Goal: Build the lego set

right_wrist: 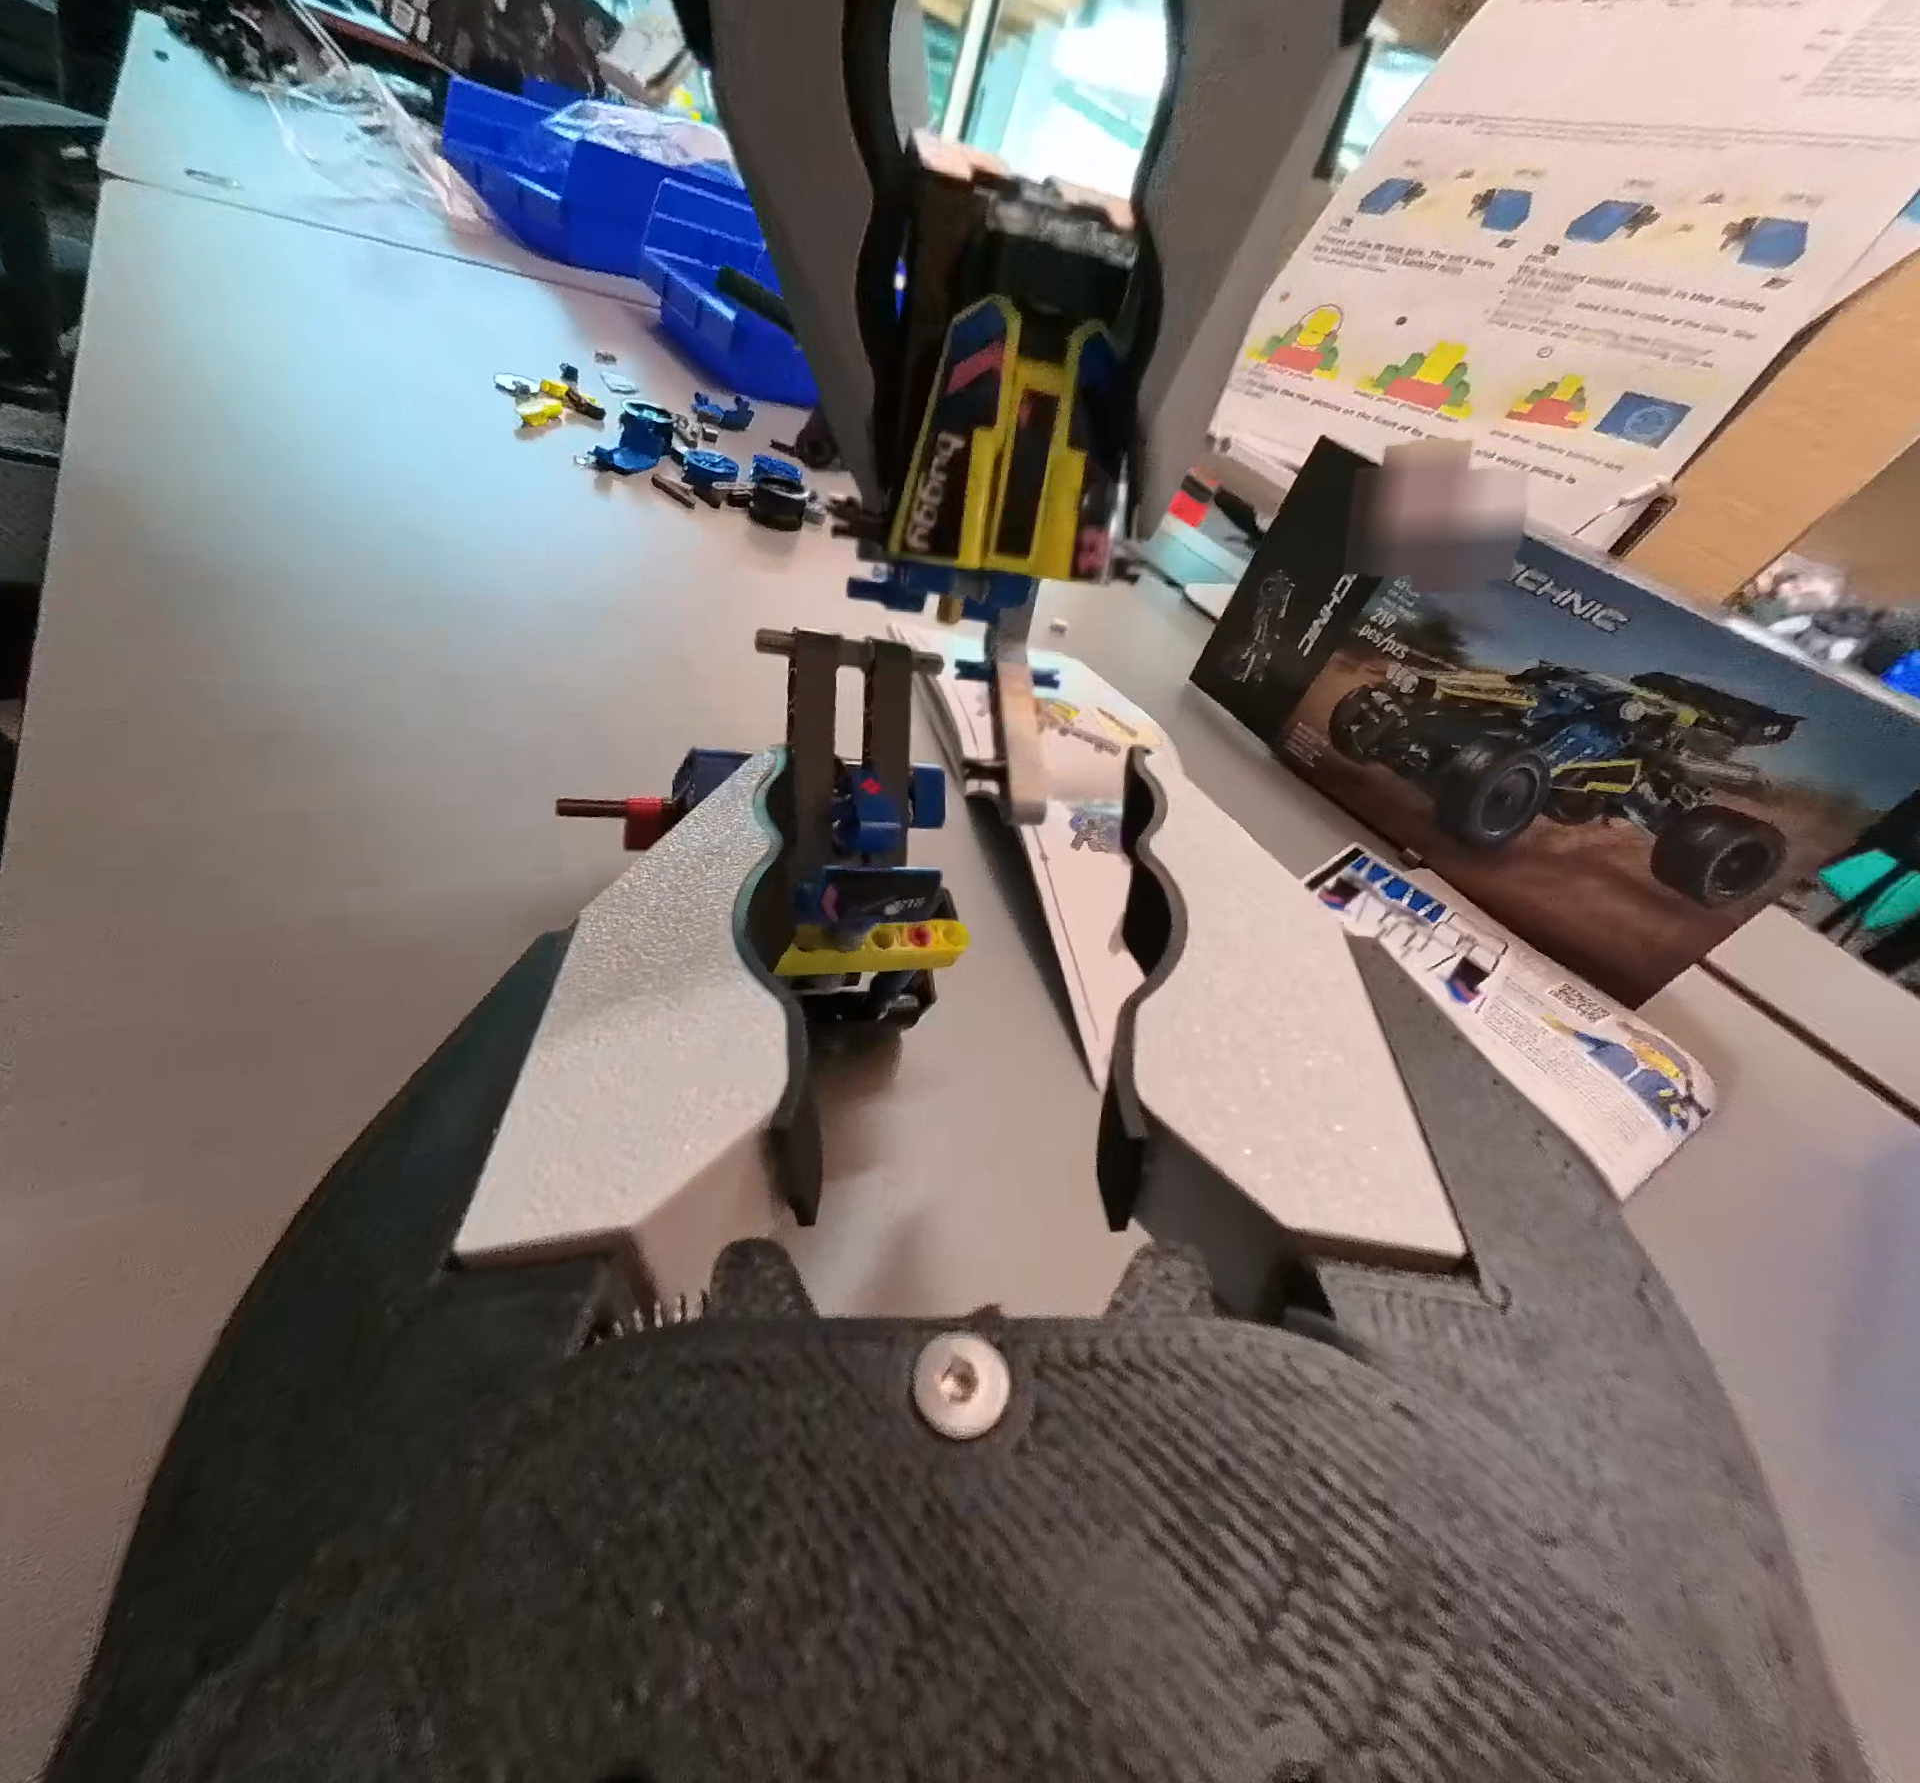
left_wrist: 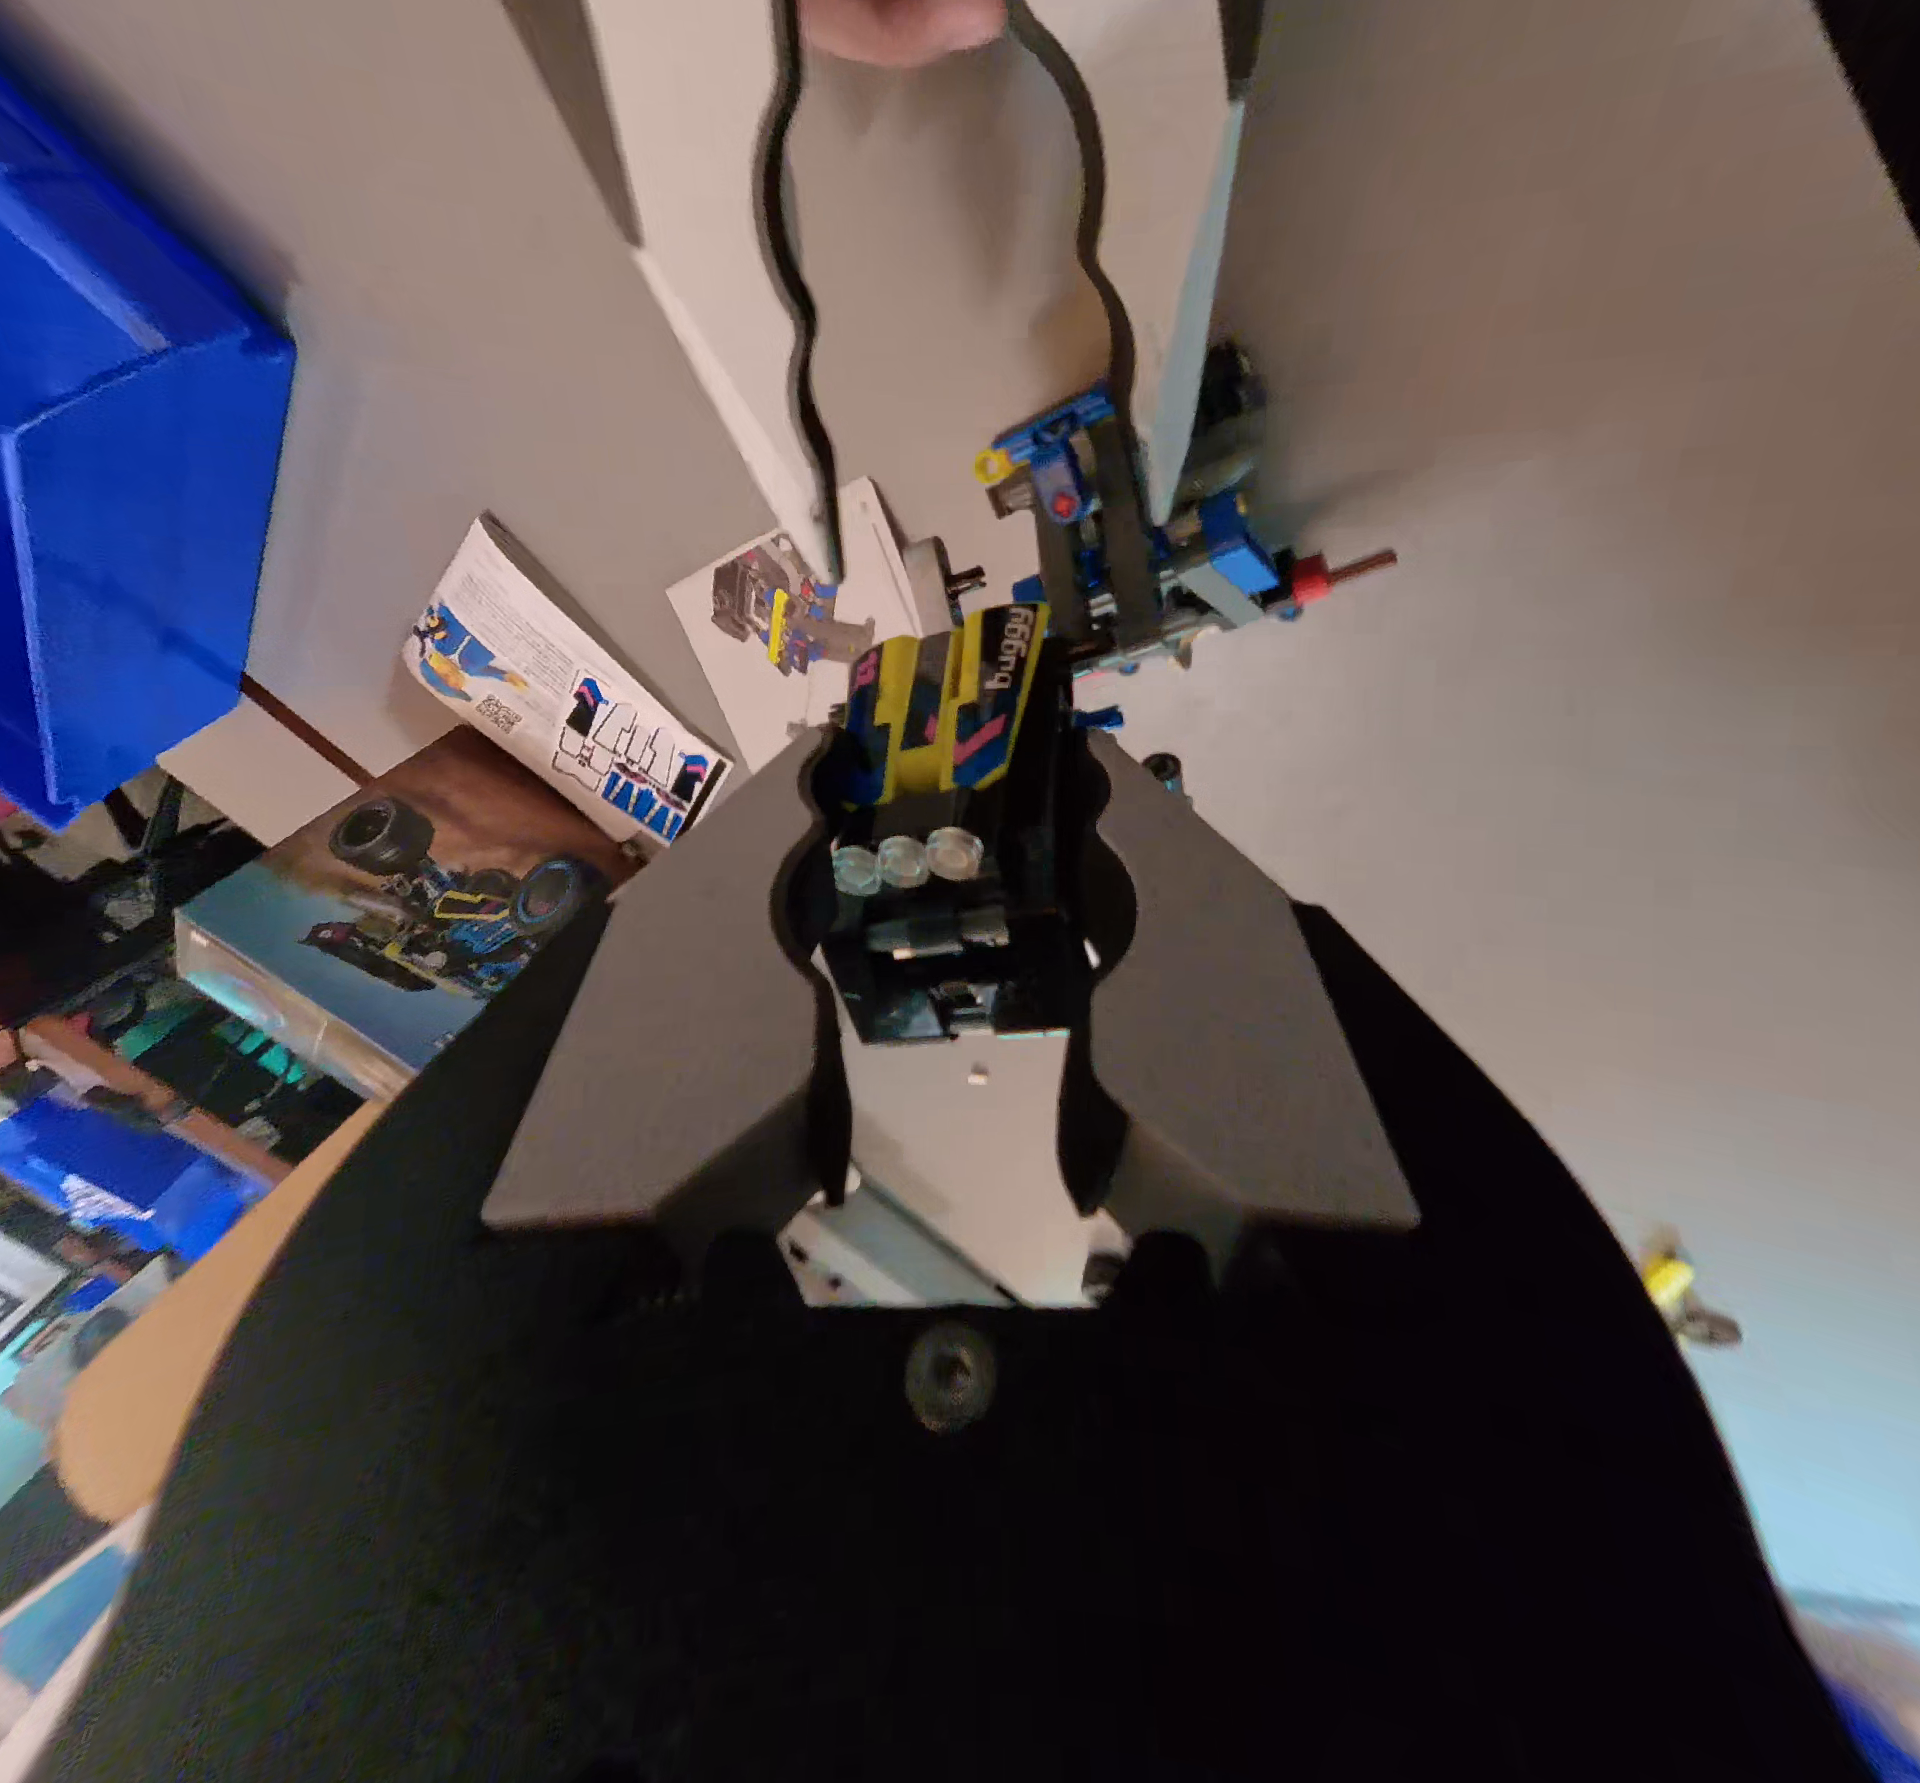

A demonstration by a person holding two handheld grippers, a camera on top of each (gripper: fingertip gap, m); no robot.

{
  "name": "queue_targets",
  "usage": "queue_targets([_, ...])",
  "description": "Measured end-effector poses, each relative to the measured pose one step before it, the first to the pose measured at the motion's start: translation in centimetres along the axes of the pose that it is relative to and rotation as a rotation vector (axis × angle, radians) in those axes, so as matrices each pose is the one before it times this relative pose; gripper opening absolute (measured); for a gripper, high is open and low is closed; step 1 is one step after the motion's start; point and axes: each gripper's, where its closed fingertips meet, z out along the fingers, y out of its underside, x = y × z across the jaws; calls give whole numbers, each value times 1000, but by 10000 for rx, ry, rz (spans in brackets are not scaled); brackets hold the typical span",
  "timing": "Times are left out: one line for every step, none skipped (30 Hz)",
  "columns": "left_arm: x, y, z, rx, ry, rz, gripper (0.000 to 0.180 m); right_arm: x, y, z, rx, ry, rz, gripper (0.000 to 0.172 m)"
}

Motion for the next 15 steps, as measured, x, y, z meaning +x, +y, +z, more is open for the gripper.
queue_targets([70, -37, 162, -309, 55, 177, 39, 60, -287, -47, 236, 47, -135, 61])
queue_targets([50, -20, 207, -286, 50, 83, 39, -44, -134, 4, 128, -29, -87, 62])
queue_targets([124, -8, 212, -262, 109, -4, 39, -170, 107, 97, -67, -148, -63, 61])
queue_targets([118, -68, 135, -177, 115, -66, 39, -331, 254, 133, -169, -282, -52, 61])
queue_targets([55, -119, 52, -93, 79, -129, 39, -280, 274, 127, -170, -270, -83, 60])
queue_targets([60, -148, -17, -44, 105, -177, 39, -51, 243, 122, -122, -127, -105, 59])
queue_targets([25, -154, -47, 6, 114, -195, 39, 88, 76, 78, -15, -53, -27, 59])
queue_targets([-91, -156, -34, 33, 63, -220, 39, 93, -101, 35, 106, -80, 71, 57])
queue_targets([-154, -145, -31, 45, 59, -246, 39, -14, -102, 45, 95, -180, 145, 55])
queue_targets([-158, -97, -50, 51, 85, -221, 39, -34, -28, 66, 26, -200, 195, 54])
queue_targets([-193, -123, -97, 91, 58, -145, 39, 41, -61, 22, 53, -122, 166, 54])
queue_targets([-218, -201, -140, 159, 15, -97, 39, 48, -61, -5, 49, -76, 133, 53])
queue_targets([-105, -252, -136, 196, 63, -104, 39, -34, -64, -25, 50, -101, 98, 48])
queue_targets([87, -254, -114, 183, 160, -93, 39, -27, -47, -49, 44, -60, 50, 45])
queue_targets([15, -94, -58, 86, 83, 1, 39, 29, -50, -42, 38, 11, 8, 45])
